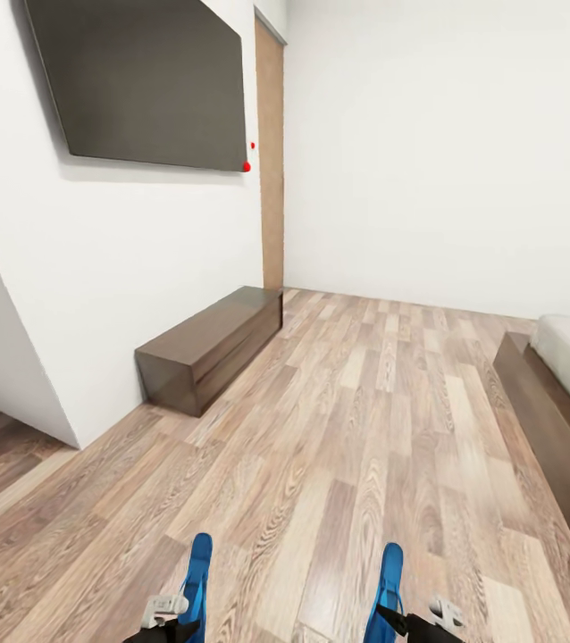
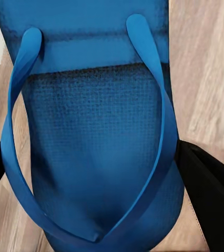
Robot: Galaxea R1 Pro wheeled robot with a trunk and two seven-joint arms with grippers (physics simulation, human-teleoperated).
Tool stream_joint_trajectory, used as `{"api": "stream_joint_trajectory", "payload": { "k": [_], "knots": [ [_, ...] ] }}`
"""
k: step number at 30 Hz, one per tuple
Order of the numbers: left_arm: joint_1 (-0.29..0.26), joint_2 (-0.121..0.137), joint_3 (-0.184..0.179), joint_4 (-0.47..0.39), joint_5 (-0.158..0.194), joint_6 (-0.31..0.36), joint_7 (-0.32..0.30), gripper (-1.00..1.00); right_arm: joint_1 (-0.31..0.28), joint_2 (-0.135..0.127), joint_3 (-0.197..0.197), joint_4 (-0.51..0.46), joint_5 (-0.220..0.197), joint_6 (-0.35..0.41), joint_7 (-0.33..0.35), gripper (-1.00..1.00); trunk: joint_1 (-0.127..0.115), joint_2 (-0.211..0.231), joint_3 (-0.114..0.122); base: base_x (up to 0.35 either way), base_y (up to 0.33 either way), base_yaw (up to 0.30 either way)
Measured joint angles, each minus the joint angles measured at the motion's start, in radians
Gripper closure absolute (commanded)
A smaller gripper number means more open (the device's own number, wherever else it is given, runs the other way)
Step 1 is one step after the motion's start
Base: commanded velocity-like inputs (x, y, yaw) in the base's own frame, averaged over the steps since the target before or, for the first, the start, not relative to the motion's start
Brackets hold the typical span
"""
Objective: In the bedroom, move the book from the bed onto either nightstand, and place the two sandals side by side next to the bed.
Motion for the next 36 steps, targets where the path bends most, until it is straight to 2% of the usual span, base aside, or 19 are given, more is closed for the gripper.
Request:
{"api": "stream_joint_trajectory", "payload": {
  "k": [23,36],
  "knots": [
    [0.0,0.0,0.0,0.002,0.0,0.0,0.002,1.0,0.0,0.002,0.001,0.001,0.001,0.0,-0.002,1.0,0.0,0.0,0.0,0.0,0.0,-0.298],
    [0.0,-0.001,0.0,0.002,0.0,0.0,0.002,1.0,0.0,0.003,0.006,0.035,-0.003,-0.001,-0.002,1.0,0.0,0.0,0.0,0.0,0.0,-0.3]
  ]
}}
